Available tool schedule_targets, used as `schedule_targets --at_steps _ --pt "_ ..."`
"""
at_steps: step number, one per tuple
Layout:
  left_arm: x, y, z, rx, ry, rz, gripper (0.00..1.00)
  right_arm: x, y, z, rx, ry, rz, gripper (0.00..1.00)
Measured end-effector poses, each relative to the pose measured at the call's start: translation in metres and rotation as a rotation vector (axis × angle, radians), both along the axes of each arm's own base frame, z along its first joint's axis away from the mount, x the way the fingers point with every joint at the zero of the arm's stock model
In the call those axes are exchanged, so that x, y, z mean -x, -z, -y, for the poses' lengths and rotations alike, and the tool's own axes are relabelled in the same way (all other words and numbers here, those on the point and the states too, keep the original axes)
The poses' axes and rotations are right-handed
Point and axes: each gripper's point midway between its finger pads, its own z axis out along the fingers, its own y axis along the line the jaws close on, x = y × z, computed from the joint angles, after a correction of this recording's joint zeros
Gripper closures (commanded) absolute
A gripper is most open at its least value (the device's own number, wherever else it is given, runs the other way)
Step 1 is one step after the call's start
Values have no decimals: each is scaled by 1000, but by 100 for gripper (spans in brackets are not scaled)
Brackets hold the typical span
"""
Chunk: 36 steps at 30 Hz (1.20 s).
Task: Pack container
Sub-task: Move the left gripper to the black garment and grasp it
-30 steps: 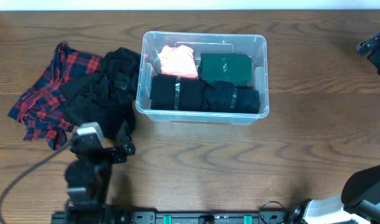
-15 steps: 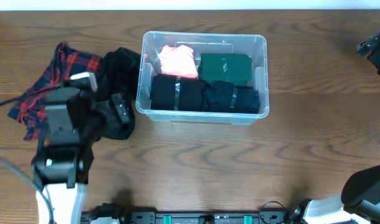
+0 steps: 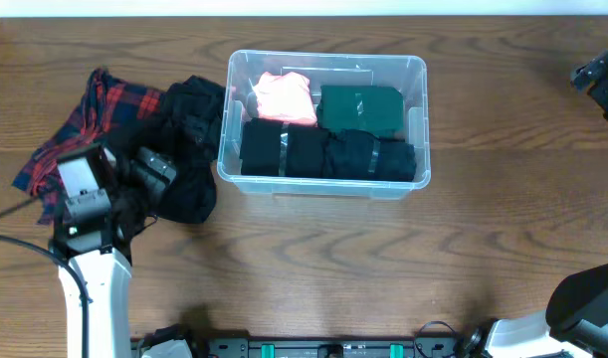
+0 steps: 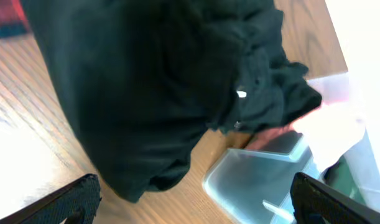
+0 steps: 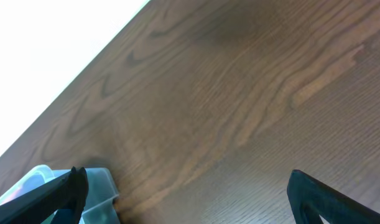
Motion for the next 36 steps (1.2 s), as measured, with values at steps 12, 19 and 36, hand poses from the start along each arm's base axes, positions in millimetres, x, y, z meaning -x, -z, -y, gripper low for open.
schedule_targets --at_steps 12,19,36 --pt "28 83 4 187 -205 -57 2 0 0 0 0 0 -1 1" --pt "35 107 0 174 -258 -40 2 0 0 0 0 0 0 1" --pt "2 115 -25 48 -260 132 2 0 0 0 0 0 -1 1"
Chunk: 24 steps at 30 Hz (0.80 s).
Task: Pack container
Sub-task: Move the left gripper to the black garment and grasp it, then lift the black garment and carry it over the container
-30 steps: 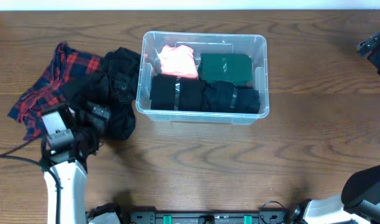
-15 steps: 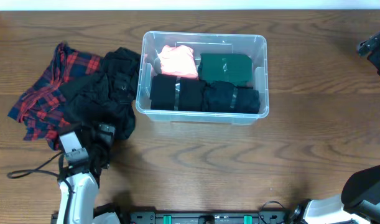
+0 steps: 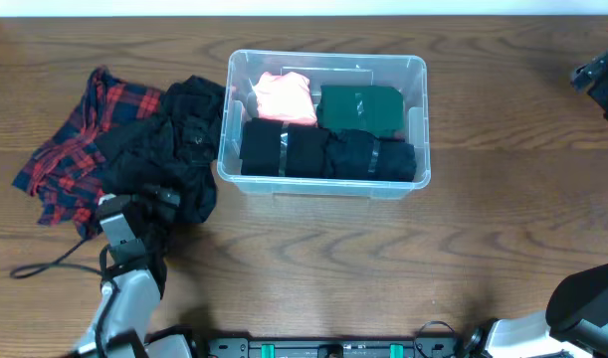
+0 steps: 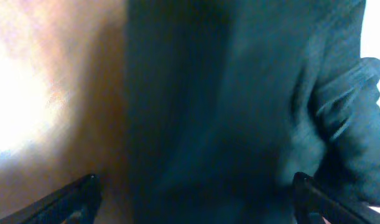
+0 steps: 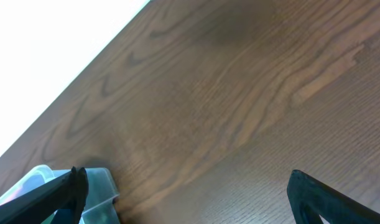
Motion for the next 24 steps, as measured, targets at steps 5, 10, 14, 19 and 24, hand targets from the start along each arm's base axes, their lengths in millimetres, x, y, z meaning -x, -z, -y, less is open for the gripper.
schedule_targets --at_steps 5,10,14,19,24 --pt "-26 -2 -3 -12 30 85 13 0 0 0 0 0 0 1" --pt "-28 14 -6 -9 32 74 92 0 0 0 0 0 0 1" --pt "-27 18 -4 -2 36 68 94 0 0 0 0 0 0 1" --pt "-29 13 -2 -3 53 104 94 0 0 0 0 0 0 1" --pt "-34 2 5 8 91 154 94 0 0 0 0 0 0 1"
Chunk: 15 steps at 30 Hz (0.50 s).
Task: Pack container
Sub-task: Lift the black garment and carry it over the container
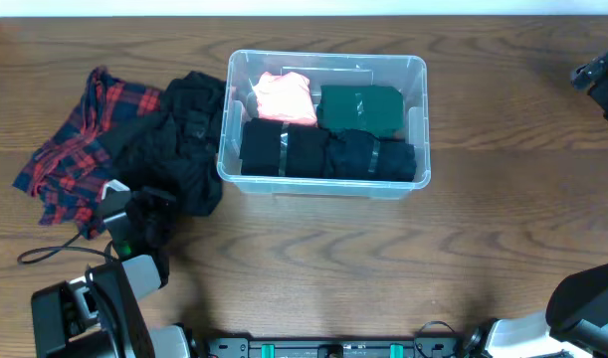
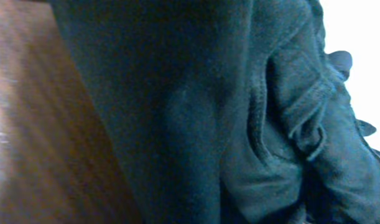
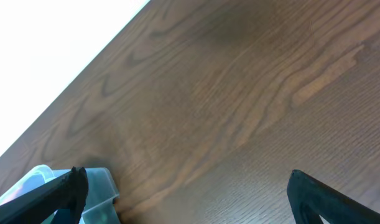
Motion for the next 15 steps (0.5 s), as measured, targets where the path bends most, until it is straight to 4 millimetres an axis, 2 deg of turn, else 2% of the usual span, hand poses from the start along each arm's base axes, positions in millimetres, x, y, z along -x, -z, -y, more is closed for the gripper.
schedule_targets --at_steps 8,15 --pt "-9 -38 5 -5 63 18 94 0 0 0 0 0 0 1" --pt "-21 -94 -6 -97 130 12 94 0 0 0 0 0 0 1"
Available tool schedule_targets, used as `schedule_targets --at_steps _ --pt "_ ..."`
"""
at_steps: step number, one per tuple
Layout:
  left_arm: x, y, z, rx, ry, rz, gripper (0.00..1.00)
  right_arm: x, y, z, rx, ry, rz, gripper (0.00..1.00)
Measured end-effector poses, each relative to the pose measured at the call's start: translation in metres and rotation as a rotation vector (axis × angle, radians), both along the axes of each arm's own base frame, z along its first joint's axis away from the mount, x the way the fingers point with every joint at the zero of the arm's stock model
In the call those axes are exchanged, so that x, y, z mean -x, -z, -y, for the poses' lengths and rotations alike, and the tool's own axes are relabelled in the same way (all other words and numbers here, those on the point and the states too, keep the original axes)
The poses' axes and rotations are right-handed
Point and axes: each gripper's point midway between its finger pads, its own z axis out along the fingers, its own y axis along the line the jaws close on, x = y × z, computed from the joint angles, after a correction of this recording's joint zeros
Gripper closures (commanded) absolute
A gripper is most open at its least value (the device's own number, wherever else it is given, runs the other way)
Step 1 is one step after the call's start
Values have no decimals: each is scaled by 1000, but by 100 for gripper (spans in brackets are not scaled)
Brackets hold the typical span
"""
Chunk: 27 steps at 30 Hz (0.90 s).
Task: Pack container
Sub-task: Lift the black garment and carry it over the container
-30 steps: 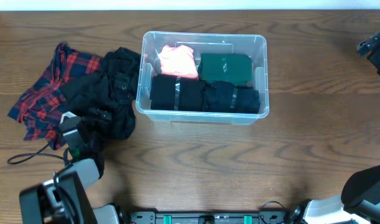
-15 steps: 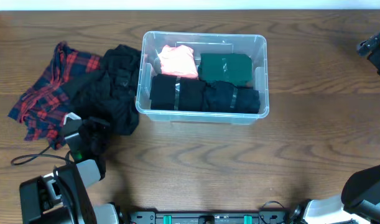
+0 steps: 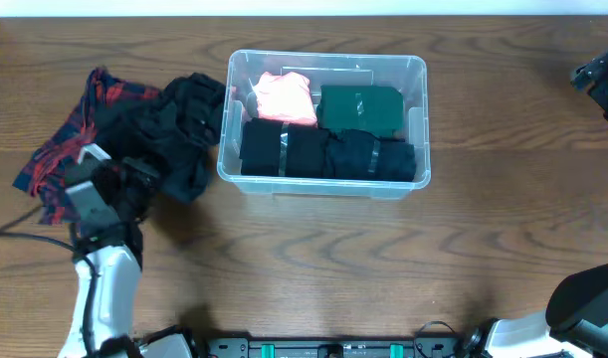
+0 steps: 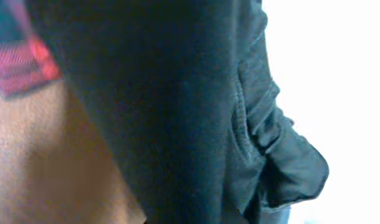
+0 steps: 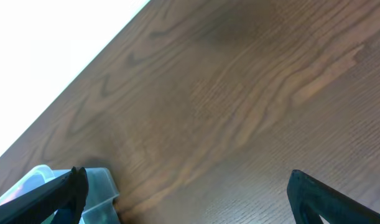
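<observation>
A clear plastic container [image 3: 419, 109] stands at the table's middle, holding folded pink [image 3: 286, 96], green [image 3: 360, 105] and black [image 3: 323, 151] clothes. Left of it a black garment [image 3: 169, 124] lies bunched against the container's wall, partly over a red plaid cloth [image 3: 60, 149]. My left gripper [image 3: 134, 182] is at the garment's near edge, shut on the cloth; in the left wrist view the black garment [image 4: 171, 106] fills the frame and hides the fingers. My right gripper [image 5: 186, 186] is open over bare wood, far right of the container.
The right arm [image 3: 597, 75] sits at the table's far right edge. A corner of the container [image 5: 93, 186] shows low in the right wrist view. The wooden table [image 3: 313, 249] runs bare in front of the container. A cable [image 3: 15, 224] trails at the left.
My left gripper has moved up and to the left, and the black garment's near part has drawn up with it, off the table in front. The right arm has not moved.
My left gripper was open over the black garment beside the container. Then it was lower, at the garment's near edge, still open. Then cloth filled its view and hid the fingers. Now the garment is bunched higher, pulled along with the gripper.
</observation>
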Motion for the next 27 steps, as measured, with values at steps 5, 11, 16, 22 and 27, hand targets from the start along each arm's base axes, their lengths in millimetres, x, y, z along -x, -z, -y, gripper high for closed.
schedule_targets --at_steps 5,11,16,22,27 --pt "-6 -40 -5 -81 56 3 94 0 0 0 0 0 0 1" --pt "-12 -81 -6 -161 117 1 94 0 0 0 0 0 0 1" --pt "-15 -115 -8 -220 150 22 94 0 0 0 0 0 0 1" --pt "-22 -156 -11 -273 155 91 94 0 0 0 0 0 0 1" --pt "-27 -190 -12 -304 149 157 94 0 0 0 0 0 0 1"
